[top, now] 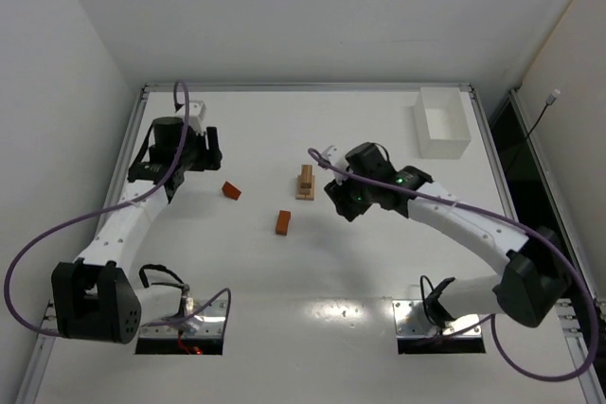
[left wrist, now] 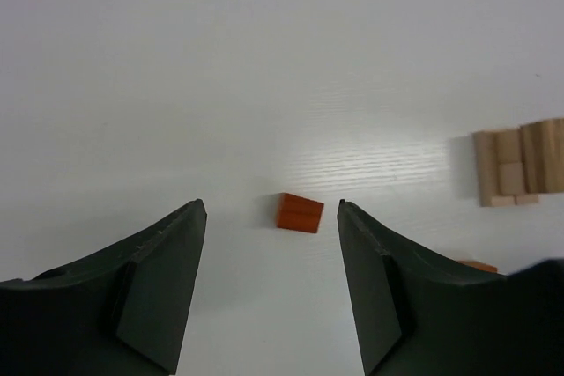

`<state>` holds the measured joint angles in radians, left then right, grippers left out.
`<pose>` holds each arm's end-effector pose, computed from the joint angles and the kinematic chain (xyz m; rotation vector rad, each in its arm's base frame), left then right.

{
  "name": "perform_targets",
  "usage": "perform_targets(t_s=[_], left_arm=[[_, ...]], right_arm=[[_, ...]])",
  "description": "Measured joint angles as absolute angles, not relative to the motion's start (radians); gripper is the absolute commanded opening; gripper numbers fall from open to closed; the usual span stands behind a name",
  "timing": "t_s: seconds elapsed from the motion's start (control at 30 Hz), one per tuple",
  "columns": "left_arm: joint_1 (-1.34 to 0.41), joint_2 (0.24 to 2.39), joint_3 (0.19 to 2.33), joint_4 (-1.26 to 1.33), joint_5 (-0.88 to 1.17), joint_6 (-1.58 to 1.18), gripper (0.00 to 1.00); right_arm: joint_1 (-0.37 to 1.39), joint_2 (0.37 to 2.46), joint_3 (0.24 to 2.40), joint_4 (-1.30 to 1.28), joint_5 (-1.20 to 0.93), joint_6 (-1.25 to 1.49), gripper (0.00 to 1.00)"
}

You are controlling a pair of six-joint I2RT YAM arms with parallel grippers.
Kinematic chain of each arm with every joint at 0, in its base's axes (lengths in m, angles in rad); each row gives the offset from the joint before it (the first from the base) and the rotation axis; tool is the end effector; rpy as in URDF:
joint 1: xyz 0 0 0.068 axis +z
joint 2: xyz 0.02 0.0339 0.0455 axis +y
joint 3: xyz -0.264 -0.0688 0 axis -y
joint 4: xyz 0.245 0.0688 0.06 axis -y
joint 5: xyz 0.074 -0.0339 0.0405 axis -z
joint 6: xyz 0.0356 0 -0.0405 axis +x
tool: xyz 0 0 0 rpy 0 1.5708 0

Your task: Build the wood block tower

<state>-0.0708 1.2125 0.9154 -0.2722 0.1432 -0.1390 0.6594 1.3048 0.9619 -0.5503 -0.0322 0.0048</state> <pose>0.2702 -0.0243 0.2875 0.0110 2.1461 -0.2759 0.2129 0.1664 0.2570 -0.8145 2.3550 0.3242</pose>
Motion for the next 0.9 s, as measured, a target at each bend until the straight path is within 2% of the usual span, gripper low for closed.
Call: perform_targets(t_s=[0.07, 0.13, 0.23, 0.27, 0.3, 0.37, 0.5, 0.53, 0.57, 0.6, 0.67, 0.73, 0.77, 0.8, 0.87, 0.9], left_arm=[[-0.071, 1.201, 0.934, -0.311, 0.043, -0.159, 0.59], [-0.072, 1.211, 0.949, -0.362, -0.023, -0.181, 0.58], [-0.049, 1.22, 0.947, -0.46, -0.053, -0.196, 0.56], [-0.04, 1.213, 0.942, -0.477, -0.052, -0.196, 0.56], [-0.016, 1.186, 0.926, -0.493, -0.037, -0.186, 0.6], [0.017, 1.114, 0.895, -0.519, 0.0, -0.168, 0.63], [0.033, 0.976, 0.882, -0.553, 0.031, -0.149, 0.63], [0.034, 0.957, 0.881, -0.554, 0.033, -0.142, 0.63], [0.034, 0.942, 0.881, -0.557, 0.033, -0.138, 0.63], [0.035, 0.931, 0.88, -0.561, 0.032, -0.137, 0.65], [0.036, 0.911, 0.876, -0.57, 0.021, -0.134, 0.69], [0.036, 0.885, 0.862, -0.572, 0.007, -0.134, 0.72], [0.036, 0.871, 0.854, -0.577, -0.002, -0.134, 0.72], [0.036, 0.86, 0.847, -0.578, -0.012, -0.136, 0.74], [0.038, 0.846, 0.84, -0.584, -0.027, -0.139, 0.74], [0.039, 0.842, 0.84, -0.586, -0.035, -0.141, 0.75]], right_arm=[[0.714, 1.364, 0.986, -0.548, -0.046, 0.033, 0.37], [0.793, 1.414, 1.022, -0.548, -0.032, 0.004, 0.38], [0.924, 1.459, 1.065, -0.514, 0.019, -0.095, 0.48], [0.956, 1.468, 1.074, -0.499, 0.028, -0.134, 0.59], [0.974, 1.477, 1.089, -0.493, 0.035, -0.171, 0.61], [0.976, 1.508, 1.132, -0.497, 0.037, -0.228, 0.65], [0.945, 1.641, 1.311, -0.553, 0.008, -0.278, 0.67], [0.939, 1.681, 1.355, -0.561, -0.007, -0.279, 0.72], [0.931, 1.72, 1.396, -0.582, -0.021, -0.276, 0.92], [0.926, 1.752, 1.423, -0.591, -0.037, -0.26, 1.0], [0.92, 1.803, 1.453, -0.613, -0.058, -0.237, 1.0], [0.92, 1.838, 1.46, -0.64, -0.068, -0.197, 0.96], [0.921, 1.851, 1.46, -0.656, -0.074, -0.167, 0.89], [0.925, 1.861, 1.46, -0.669, -0.08, -0.134, 0.77], [0.934, 1.866, 1.46, -0.689, -0.084, -0.044, 0.72], [0.941, 1.865, 1.461, -0.691, -0.082, 0.001, 0.65]])
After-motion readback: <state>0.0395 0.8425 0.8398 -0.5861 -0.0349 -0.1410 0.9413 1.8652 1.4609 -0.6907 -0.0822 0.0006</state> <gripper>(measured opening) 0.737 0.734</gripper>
